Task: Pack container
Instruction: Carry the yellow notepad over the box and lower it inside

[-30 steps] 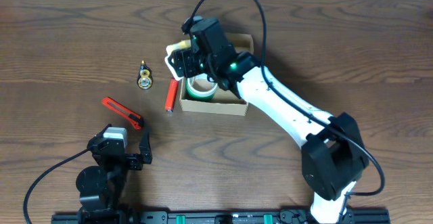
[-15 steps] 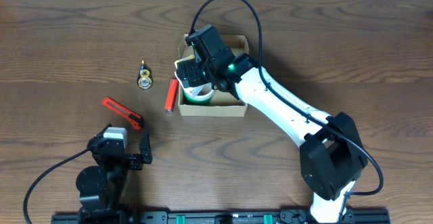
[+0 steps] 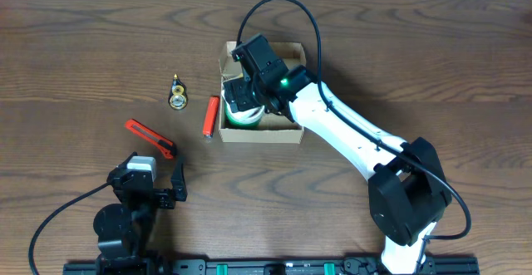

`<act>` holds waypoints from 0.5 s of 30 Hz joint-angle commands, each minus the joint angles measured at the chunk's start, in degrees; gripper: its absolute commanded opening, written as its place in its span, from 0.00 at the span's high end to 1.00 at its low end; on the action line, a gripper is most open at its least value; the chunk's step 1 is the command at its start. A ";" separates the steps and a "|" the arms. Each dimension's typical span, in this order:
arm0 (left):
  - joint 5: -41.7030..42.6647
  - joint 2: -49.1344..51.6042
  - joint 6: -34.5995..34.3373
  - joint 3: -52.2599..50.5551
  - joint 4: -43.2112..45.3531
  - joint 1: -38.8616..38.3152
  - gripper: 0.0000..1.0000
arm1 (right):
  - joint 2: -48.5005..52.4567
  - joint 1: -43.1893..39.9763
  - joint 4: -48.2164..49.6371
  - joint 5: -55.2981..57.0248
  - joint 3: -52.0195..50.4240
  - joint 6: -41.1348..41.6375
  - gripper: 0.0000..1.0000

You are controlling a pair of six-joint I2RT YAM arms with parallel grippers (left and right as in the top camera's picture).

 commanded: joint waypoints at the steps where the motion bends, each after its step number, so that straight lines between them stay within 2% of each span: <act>1: -0.17 -0.37 -0.63 -1.33 -0.17 0.35 0.05 | -1.01 -0.26 -0.55 2.16 0.20 -0.87 0.22; 6: -0.17 -0.37 -0.63 -1.33 -0.17 0.35 0.05 | -0.96 -0.22 -1.03 2.16 0.20 -0.92 0.06; 10: -0.17 -0.37 -0.63 -1.33 -0.17 0.35 0.05 | -0.96 -0.22 -1.03 2.16 0.20 -1.36 0.01; 15: -0.17 -0.37 -0.63 -1.33 -0.17 0.35 0.05 | -0.98 -0.22 -0.09 2.14 0.20 -1.84 0.01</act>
